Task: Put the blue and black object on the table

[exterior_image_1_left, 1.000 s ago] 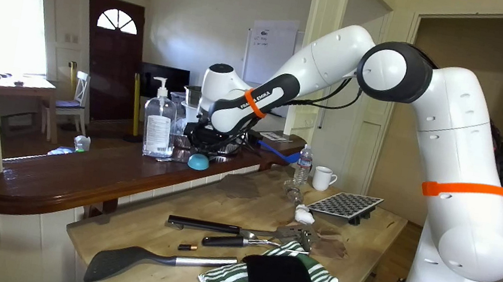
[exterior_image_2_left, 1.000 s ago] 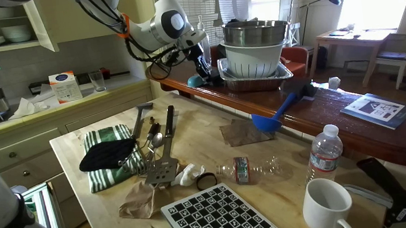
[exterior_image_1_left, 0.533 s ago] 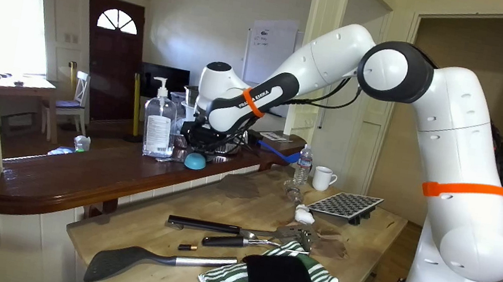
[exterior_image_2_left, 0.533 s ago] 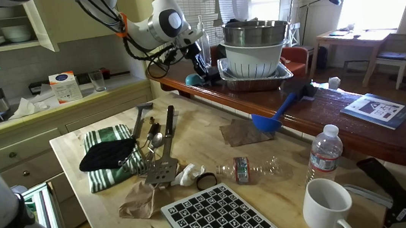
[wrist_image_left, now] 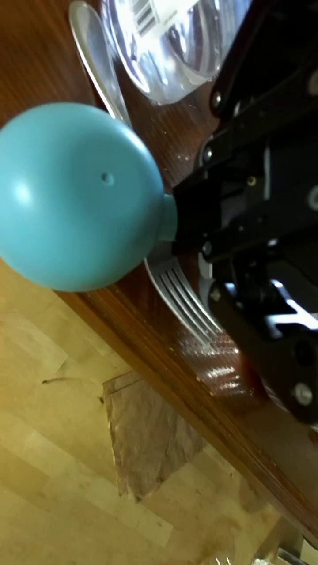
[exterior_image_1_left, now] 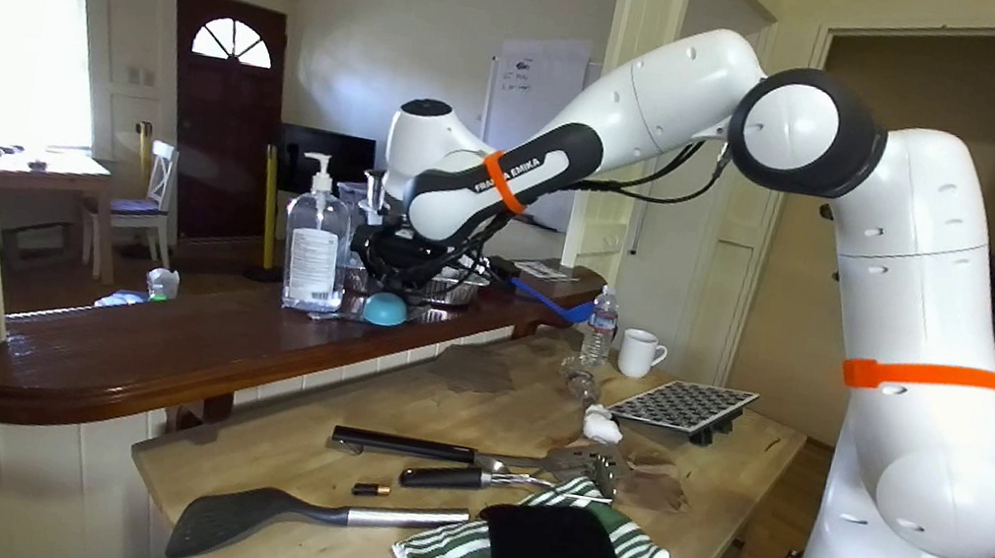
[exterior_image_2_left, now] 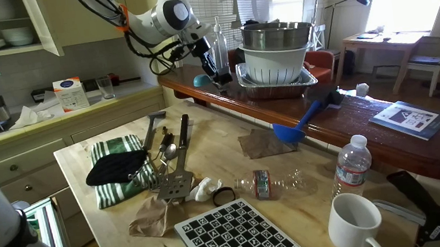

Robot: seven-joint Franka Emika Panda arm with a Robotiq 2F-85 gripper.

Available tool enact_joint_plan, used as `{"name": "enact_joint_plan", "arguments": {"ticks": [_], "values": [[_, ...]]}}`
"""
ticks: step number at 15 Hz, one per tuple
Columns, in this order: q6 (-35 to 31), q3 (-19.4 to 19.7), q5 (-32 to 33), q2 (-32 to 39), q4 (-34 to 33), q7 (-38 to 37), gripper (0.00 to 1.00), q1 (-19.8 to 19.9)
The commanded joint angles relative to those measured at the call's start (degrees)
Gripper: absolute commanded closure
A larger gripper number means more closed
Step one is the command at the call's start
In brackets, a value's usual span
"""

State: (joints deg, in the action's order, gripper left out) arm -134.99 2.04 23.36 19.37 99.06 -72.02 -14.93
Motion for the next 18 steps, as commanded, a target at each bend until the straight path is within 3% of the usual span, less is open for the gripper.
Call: {"name": "enact_joint_plan", "arguments": {"ticks": [1,6,11,15,18], "values": [[5.19,0.32,2.50,-5.51,3.16,-6.41,0.94,-1.96],[18.69,-3.85,-0.21,-13.04,7.81,-14.11,0.94,-1.87],[37.59,-8.31,-1.00,-20.92,14.89,-17.25,0.94,-0.07],[47.40,-6.89,1.81,-24.25,20.67,-7.81,0.94,4.76],[43.37,-4.19,6.42,-21.24,21.98,3.53,0.94,9.57]]}}
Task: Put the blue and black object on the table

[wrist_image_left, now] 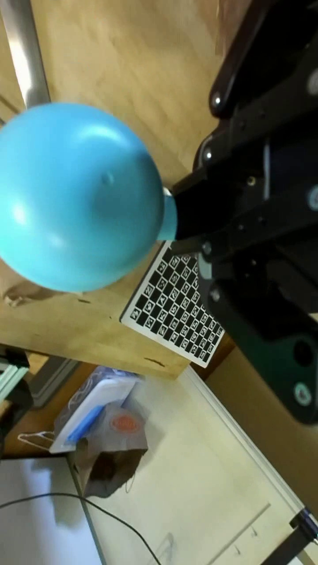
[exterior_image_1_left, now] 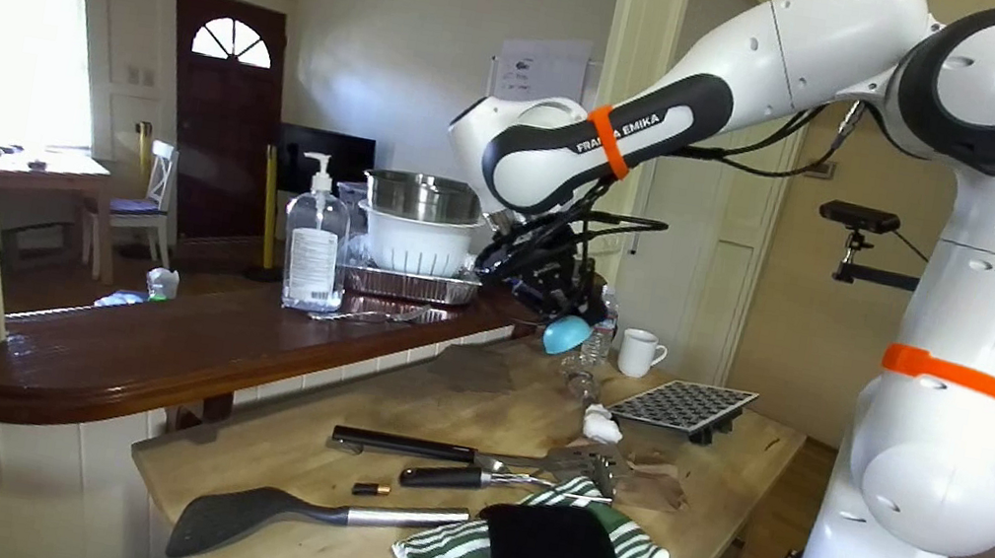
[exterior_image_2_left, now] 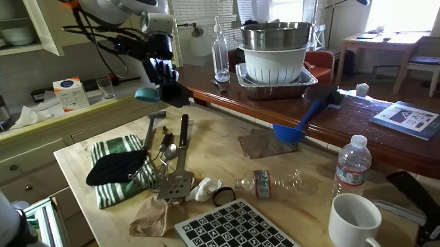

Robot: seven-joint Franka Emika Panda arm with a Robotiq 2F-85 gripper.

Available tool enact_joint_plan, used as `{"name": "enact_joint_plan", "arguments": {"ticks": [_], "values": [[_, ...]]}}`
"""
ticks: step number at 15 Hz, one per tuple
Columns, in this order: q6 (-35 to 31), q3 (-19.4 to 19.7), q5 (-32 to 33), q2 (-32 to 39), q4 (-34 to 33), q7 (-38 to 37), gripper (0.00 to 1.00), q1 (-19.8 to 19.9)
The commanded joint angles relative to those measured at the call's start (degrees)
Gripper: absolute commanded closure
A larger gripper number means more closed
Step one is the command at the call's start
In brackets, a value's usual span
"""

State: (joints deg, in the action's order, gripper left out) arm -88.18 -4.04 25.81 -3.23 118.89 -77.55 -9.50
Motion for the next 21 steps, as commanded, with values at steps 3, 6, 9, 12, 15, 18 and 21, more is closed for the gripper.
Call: {"name": "enact_joint_plan", "arguments": {"ticks": [3,6,9,12,15,18,21], "values": [[-2.48,1.44,2.72,1.34,1.61,7.77,0.74,5.02],[-2.69,1.52,2.89,1.97,1.60,8.65,0.94,5.26],[5.82,1.39,7.70,7.26,-1.88,11.92,0.94,5.43],[8.60,1.90,12.69,13.17,-5.29,16.80,0.94,5.42],[8.90,2.25,19.27,19.58,-8.20,19.89,0.94,4.63],[10.20,2.35,25.61,24.82,-11.25,23.20,0.94,3.40],[12.51,1.91,31.99,26.09,-10.96,25.72,0.94,1.50]]}}
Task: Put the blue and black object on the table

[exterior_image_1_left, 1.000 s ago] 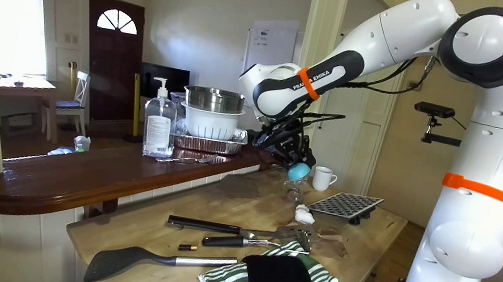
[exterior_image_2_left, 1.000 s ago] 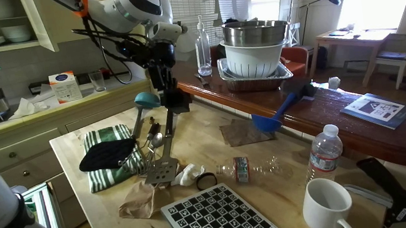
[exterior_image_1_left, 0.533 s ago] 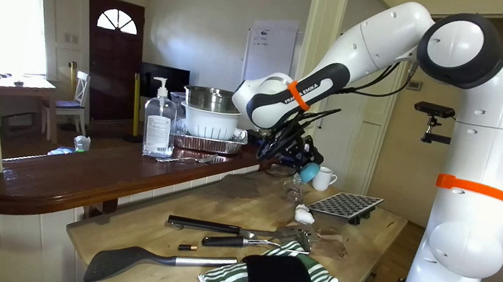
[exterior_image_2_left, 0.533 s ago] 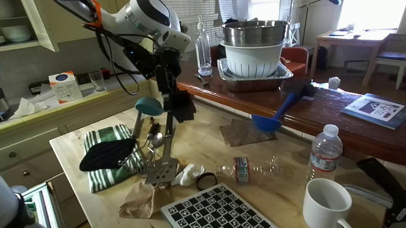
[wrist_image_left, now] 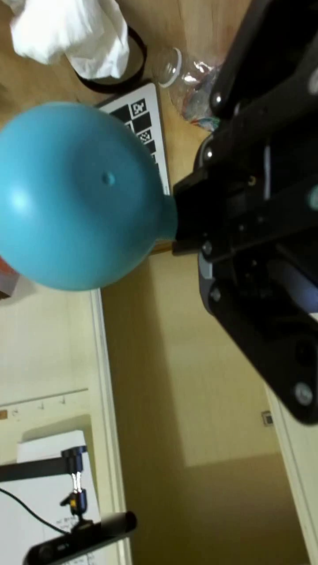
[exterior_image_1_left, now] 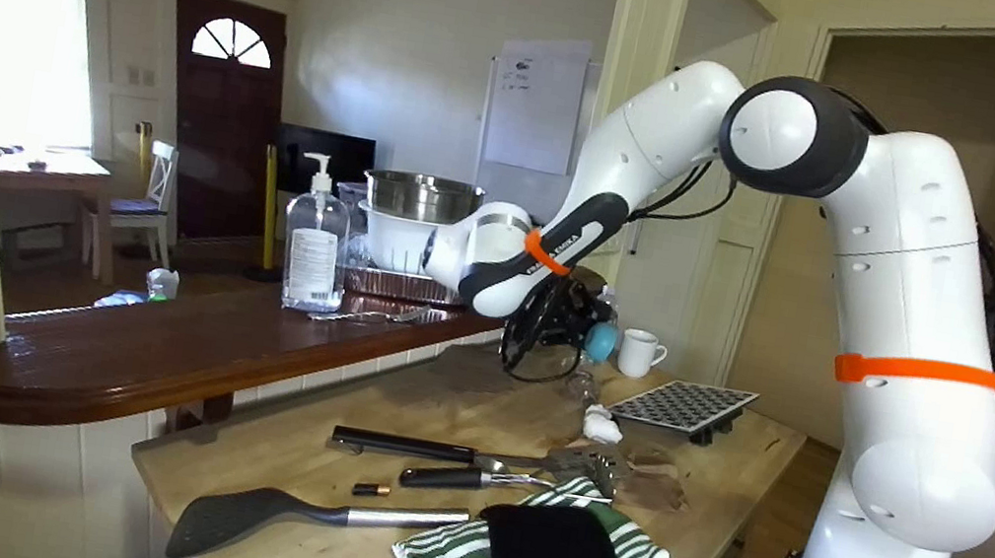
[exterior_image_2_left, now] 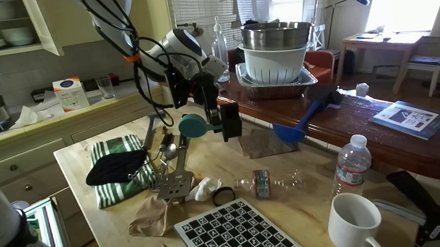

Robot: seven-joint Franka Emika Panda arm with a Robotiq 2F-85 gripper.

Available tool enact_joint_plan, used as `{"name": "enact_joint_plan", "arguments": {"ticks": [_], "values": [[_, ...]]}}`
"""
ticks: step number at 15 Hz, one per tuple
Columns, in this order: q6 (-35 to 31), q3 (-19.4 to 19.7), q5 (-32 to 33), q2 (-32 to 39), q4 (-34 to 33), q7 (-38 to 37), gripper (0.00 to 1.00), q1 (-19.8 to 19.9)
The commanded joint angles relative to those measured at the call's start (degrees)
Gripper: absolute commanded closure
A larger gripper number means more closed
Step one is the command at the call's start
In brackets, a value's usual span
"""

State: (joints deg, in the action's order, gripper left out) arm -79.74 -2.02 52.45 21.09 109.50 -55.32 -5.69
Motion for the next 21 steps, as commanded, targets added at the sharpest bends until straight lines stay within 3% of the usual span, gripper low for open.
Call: {"name": "enact_joint_plan", "arguments": {"ticks": [1,4,10,11,14,15,21], "values": [[4.44,-0.29,8.01,1.87,-0.93,3.92,0.94,-2.91],[2.13,-1.41,13.13,-0.01,2.22,3.85,0.94,-3.50],[0.98,-2.86,15.63,-0.60,4.77,0.76,0.94,-3.57],[2.19,-3.15,13.38,0.93,2.28,2.11,0.74,-3.37],[2.19,-3.21,14.20,0.91,2.87,1.40,0.74,-3.33],[2.73,-3.15,15.24,1.76,2.63,2.11,0.94,-3.62],[0.98,-4.44,17.20,8.73,1.99,1.57,0.94,-5.09]]}}
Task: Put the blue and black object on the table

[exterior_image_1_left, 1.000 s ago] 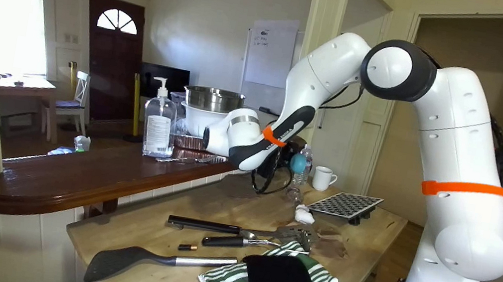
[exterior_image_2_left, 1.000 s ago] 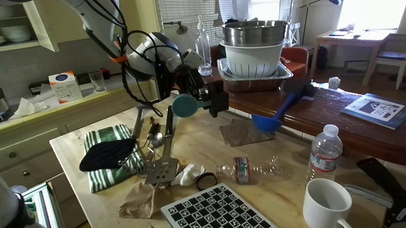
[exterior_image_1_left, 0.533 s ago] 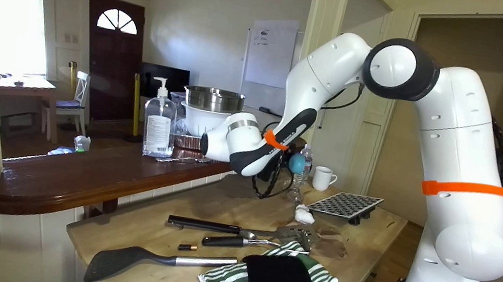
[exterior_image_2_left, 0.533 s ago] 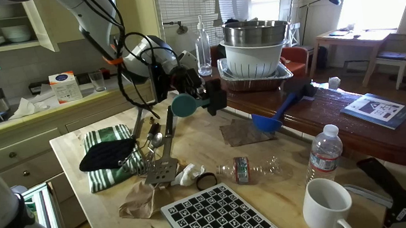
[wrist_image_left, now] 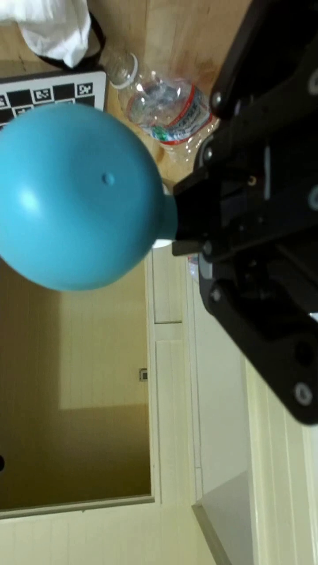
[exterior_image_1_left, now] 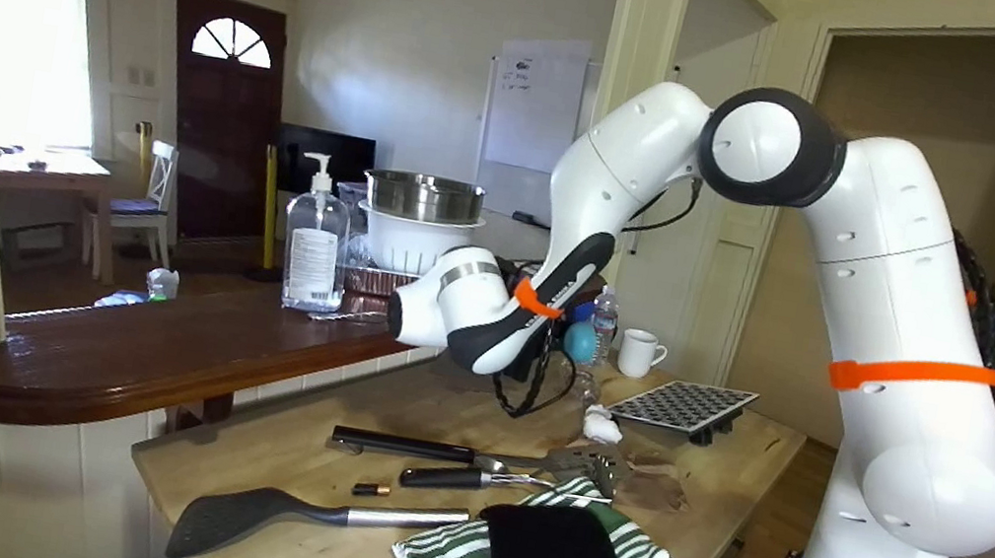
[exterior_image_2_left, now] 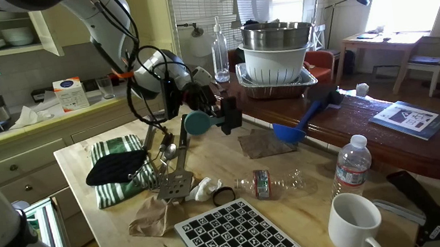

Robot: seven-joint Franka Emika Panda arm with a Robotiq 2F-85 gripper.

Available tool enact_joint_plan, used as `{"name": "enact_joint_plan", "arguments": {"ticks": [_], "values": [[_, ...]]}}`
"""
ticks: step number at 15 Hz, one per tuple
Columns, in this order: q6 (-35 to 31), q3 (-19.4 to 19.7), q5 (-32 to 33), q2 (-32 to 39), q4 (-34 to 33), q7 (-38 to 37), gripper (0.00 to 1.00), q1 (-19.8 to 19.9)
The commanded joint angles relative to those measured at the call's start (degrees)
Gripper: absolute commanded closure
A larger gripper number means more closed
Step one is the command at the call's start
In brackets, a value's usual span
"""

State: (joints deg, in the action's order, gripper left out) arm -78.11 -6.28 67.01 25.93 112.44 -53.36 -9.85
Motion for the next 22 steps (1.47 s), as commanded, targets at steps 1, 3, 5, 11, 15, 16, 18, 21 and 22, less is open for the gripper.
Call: {"name": "enact_joint_plan", "arguments": {"ticks": [1,3,5,11,15,16,18,21,22], "values": [[-0.66,-0.16,3.53,4.73,-0.90,-0.66,0.94,-1.23],[-1.08,-0.21,4.88,6.00,-0.63,-2.44,0.94,-1.67],[-1.92,-0.62,4.38,7.16,-0.67,-4.79,0.94,-1.54],[-9.50,-0.94,4.77,8.97,0.53,-13.46,0.94,-1.07],[-12.51,-0.38,7.05,9.32,1.58,-17.18,0.94,-1.31],[-12.84,-0.32,7.50,9.38,1.72,-17.87,0.94,-1.33],[-13.12,-0.34,8.36,9.56,1.96,-18.92,0.94,-1.33],[-13.56,-0.42,9.78,9.95,2.27,-20.10,0.94,-1.44],[-14.03,-0.56,10.13,10.00,2.51,-20.20,0.94,-1.33]]}}
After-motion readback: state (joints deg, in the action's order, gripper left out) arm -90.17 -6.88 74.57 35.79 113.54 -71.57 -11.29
